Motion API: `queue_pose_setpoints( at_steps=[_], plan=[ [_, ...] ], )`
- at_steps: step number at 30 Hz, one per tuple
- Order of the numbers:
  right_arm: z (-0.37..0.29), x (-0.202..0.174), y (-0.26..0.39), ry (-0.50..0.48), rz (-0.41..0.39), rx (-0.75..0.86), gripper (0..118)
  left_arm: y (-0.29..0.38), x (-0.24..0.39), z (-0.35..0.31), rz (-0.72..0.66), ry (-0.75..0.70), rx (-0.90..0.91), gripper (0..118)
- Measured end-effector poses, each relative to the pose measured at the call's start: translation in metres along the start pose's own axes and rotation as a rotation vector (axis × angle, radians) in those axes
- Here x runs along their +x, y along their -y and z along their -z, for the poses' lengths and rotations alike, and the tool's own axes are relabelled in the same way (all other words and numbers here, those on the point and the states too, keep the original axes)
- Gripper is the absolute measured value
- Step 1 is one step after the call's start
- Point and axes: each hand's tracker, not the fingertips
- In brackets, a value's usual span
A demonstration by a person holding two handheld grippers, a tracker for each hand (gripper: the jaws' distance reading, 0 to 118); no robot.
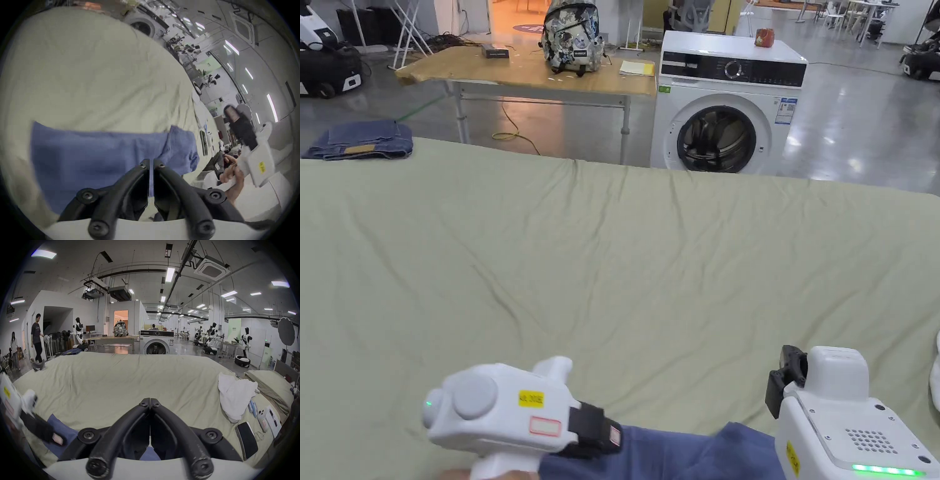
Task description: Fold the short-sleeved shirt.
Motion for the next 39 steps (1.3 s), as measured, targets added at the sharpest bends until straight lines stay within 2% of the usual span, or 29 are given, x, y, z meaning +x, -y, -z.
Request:
queue_pose_setpoints(
  at_steps=[3, 5, 7, 8, 12, 17, 19, 21, 22, 25, 29, 39],
  plan=[
    [0.002, -0.003, -0.002, -0.007, -0.001, 0.004, 0, -0.012, -0.035, -0.040, -0.063, -0.031, 0.077, 28],
    [0.003, -0.005, -0.003, -0.012, 0.001, 0.009, 0, -0.014, -0.063, -0.061, -0.120, -0.045, 0.100, 32],
    [0.003, -0.008, -0.004, -0.014, 0.001, 0.016, 0, -0.012, -0.085, -0.075, -0.137, -0.054, 0.112, 61],
    [0.004, -0.009, -0.004, -0.016, 0.001, 0.019, 0, -0.008, -0.094, -0.080, -0.133, -0.061, 0.124, 68],
    [0.007, -0.013, -0.005, -0.024, 0.005, 0.016, 0, 0.006, -0.128, -0.079, -0.176, -0.012, 0.106, 68],
    [0.007, -0.015, -0.004, -0.030, 0.006, 0.008, 0, 0.029, -0.156, -0.040, -0.273, 0.110, -0.003, 68],
    [0.006, -0.015, -0.003, -0.031, 0.007, 0.005, 0, 0.037, -0.159, -0.032, -0.299, 0.224, 0.048, 68],
    [0.006, -0.015, -0.002, -0.027, 0.008, 0.003, 0, 0.042, -0.167, -0.024, -0.347, 0.327, 0.083, 67],
    [0.006, -0.014, -0.001, -0.027, 0.009, 0.002, 0, 0.043, -0.167, -0.019, -0.355, 0.343, 0.084, 63],
    [0.006, -0.012, 0.000, -0.026, 0.015, -0.007, 0, 0.037, -0.177, -0.011, -0.315, 0.316, 0.076, 34],
    [0.007, -0.008, 0.002, -0.021, 0.028, -0.016, 0, 0.034, -0.172, -0.006, -0.280, 0.246, 0.069, 7],
    [0.005, 0.003, 0.004, -0.005, 0.033, -0.024, 0, 0.033, -0.151, -0.047, -0.252, 0.259, 0.164, 2]
  ],
)
